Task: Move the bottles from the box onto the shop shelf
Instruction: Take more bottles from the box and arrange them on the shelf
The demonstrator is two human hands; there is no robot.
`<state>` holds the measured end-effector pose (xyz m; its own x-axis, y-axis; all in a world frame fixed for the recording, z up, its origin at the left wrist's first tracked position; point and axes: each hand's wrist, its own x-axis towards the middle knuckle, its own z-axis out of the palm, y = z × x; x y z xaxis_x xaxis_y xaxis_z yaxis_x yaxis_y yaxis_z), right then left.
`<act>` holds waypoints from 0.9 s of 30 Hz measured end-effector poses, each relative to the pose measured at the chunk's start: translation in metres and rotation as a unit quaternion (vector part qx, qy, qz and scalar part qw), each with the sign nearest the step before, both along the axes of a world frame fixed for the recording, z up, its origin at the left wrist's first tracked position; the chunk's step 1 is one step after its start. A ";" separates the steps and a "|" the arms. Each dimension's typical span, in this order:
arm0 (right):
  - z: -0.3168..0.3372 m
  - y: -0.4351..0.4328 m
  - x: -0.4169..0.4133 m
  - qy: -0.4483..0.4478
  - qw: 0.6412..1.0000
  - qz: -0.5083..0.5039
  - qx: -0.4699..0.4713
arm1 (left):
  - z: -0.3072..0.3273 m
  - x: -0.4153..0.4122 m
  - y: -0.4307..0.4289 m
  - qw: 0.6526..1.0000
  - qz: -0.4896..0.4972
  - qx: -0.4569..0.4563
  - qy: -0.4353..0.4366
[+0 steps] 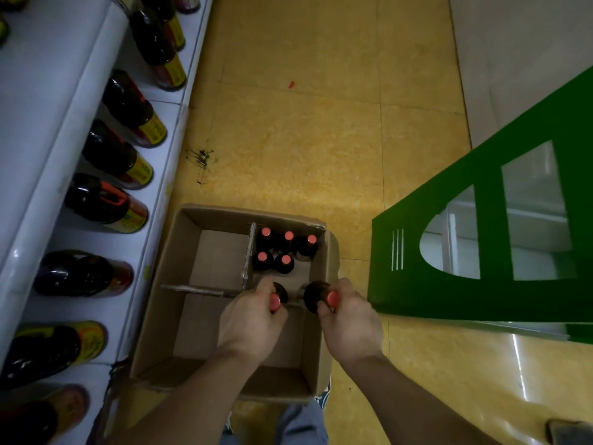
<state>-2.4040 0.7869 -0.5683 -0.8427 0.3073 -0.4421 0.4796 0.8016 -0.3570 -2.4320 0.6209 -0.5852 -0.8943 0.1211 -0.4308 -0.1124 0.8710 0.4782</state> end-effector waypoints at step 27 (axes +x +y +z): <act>0.248 -0.023 0.031 0.064 0.996 0.062 -0.015 | 0.253 0.039 -0.027 0.995 0.061 0.021 0.075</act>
